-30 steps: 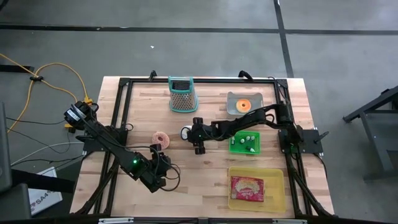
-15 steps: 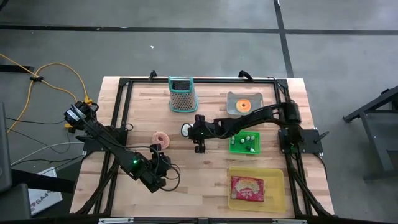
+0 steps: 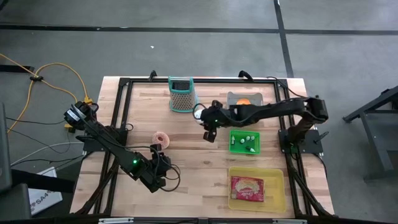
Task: Pick & Place Food Item
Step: Put the white donut into the gray bin
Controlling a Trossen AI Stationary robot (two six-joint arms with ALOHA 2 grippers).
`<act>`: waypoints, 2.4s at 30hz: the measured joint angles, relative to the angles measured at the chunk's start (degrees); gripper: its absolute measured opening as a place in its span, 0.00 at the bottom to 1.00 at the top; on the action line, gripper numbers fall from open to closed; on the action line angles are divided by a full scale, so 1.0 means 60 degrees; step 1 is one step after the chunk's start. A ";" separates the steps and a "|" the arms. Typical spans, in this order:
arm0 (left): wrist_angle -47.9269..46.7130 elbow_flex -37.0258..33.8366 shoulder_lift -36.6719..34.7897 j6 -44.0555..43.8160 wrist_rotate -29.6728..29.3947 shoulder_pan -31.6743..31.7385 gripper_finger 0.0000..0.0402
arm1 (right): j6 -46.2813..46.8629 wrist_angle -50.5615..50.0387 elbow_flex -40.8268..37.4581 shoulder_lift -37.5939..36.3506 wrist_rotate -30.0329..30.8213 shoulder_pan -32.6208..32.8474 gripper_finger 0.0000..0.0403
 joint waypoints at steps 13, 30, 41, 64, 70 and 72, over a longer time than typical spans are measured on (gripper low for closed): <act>0.0048 0.0000 0.0000 -0.0004 0.0010 0.0000 0.41 | 0.0413 -0.0431 0.0003 -0.0691 -0.0079 -0.0218 0.26; 0.0051 0.0000 0.0000 -0.0016 0.0236 0.0000 0.41 | 0.1929 -0.3087 0.0003 -0.0695 0.0443 -0.2477 0.26; 0.0050 0.0000 0.0000 -0.0004 0.0240 0.0000 0.41 | 0.2496 -0.4313 -0.0020 -0.0819 0.0508 -0.3157 0.26; 0.0090 0.0000 0.0000 0.0029 0.0247 0.0000 0.41 | 0.3561 -0.1995 -0.4001 -0.3127 0.0622 -0.3755 0.26; 0.0131 0.0000 0.0000 0.0026 0.0251 0.0000 0.41 | 0.3561 -0.2014 -0.4085 -0.3114 0.0673 -0.3937 0.30; 0.0129 0.0000 0.0000 0.0025 0.0253 0.0000 0.41 | 0.3561 -0.2008 -0.4085 -0.3114 0.0675 -0.3941 0.32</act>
